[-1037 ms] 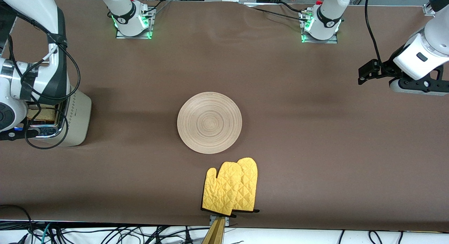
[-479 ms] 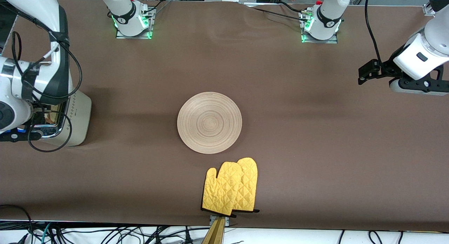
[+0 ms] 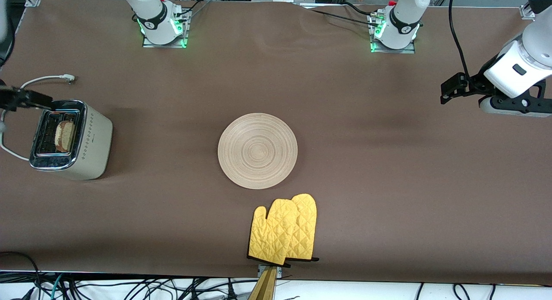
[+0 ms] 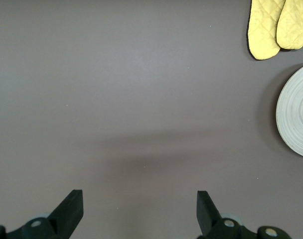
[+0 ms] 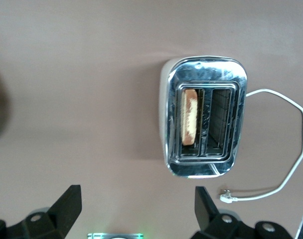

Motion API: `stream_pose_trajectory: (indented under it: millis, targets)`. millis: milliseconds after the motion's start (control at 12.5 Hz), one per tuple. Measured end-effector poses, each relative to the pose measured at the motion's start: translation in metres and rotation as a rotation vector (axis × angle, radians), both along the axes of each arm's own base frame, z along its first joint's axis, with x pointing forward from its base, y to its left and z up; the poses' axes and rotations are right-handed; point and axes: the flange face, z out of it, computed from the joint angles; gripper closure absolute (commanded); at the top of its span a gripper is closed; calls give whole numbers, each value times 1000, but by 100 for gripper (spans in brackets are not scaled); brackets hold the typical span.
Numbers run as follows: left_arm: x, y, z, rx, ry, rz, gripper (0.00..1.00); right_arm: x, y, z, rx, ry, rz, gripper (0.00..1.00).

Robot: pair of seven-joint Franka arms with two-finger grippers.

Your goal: Move plate and put bread in toaster

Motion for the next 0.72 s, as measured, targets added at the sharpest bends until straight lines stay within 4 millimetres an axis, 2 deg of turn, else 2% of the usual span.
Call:
stream_pose_trajectory:
  millis: [160,319,718]
  targets:
    - [0,0,0,0,0,0,0,-27,16,35,47,-6,42,0]
    - [0,0,0,0,-1,0,0,-43,25,55,70,-13,68,0]
    - [0,0,0,0,-1,0,0,-40,28,43,67,12,70,0]
